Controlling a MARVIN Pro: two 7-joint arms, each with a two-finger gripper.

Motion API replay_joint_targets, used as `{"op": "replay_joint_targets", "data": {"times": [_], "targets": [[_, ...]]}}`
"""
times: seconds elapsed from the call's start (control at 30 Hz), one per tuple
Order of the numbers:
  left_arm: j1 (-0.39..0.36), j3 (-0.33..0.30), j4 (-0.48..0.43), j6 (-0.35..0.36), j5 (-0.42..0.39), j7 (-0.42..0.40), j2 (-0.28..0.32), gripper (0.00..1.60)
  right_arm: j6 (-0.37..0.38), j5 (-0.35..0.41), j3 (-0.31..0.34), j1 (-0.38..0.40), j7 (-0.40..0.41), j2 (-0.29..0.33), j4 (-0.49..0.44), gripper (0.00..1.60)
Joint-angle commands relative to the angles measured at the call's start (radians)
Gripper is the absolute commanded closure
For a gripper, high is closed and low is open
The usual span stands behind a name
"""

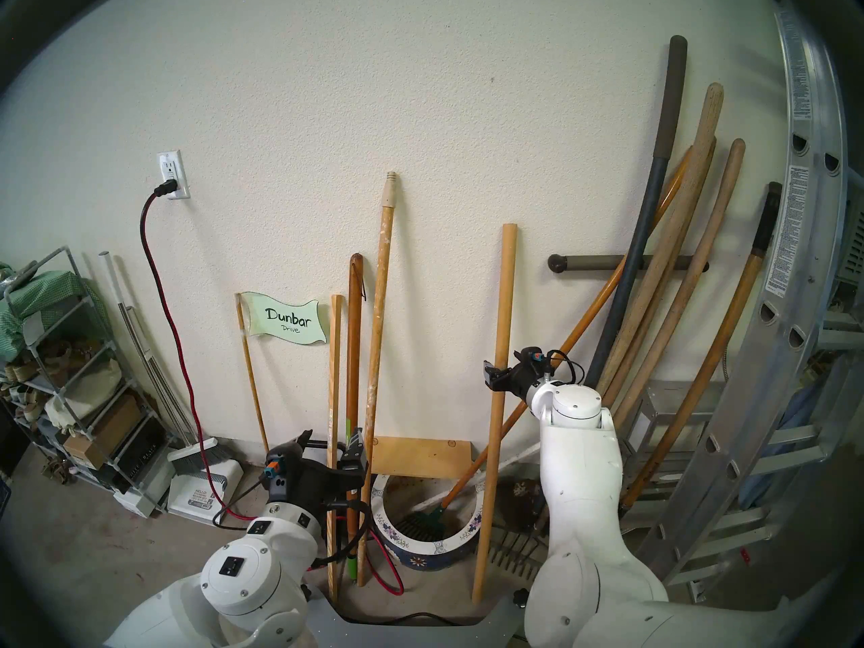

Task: Put wooden sticks into the pot

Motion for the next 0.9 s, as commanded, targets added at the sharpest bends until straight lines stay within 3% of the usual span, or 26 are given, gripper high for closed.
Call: {"op": "replay_joint_targets", "data": {"times": [0.0,0.03,0.07,0.1,0.13,0.23,0.27,0.3,0.47,0.87], "targets": [[-0.002,-0.001,0.000,0.002,0.002,0.002,-0.001,0.00,-0.039,-0.006,-0.009,0.043,-0.026,0.000,0.055,0.94],[-0.002,0.000,0.000,0.002,0.002,0.003,0.000,0.00,-0.042,-0.007,-0.009,0.045,-0.029,0.000,0.060,1.12],[-0.002,0.000,0.000,0.002,0.002,0.003,0.000,0.00,-0.042,-0.007,-0.009,0.045,-0.029,0.000,0.060,1.12],[-0.002,0.000,0.000,0.001,0.001,0.003,0.000,0.00,-0.042,-0.009,-0.010,0.046,-0.031,0.000,0.063,1.24],[-0.002,0.000,0.000,0.001,0.001,0.003,0.000,0.00,-0.047,-0.012,-0.009,0.048,-0.034,0.003,0.073,1.12],[-0.003,0.000,0.000,0.001,0.001,0.003,0.000,0.00,-0.055,-0.016,-0.008,0.052,-0.041,0.005,0.087,1.20],[-0.003,0.000,0.000,0.001,0.001,0.004,0.001,0.00,-0.059,-0.016,-0.006,0.054,-0.044,0.005,0.094,1.54],[-0.003,0.001,0.000,0.001,0.001,0.004,0.001,0.00,-0.063,-0.016,-0.005,0.055,-0.047,0.006,0.098,1.60],[-0.003,0.001,0.000,0.001,0.000,0.004,0.001,0.00,-0.056,-0.002,0.009,0.051,-0.034,0.003,0.086,1.60],[-0.004,0.003,0.000,-0.001,-0.002,0.005,0.004,0.00,0.013,0.069,0.062,-0.006,0.098,-0.027,-0.120,1.60]]}}
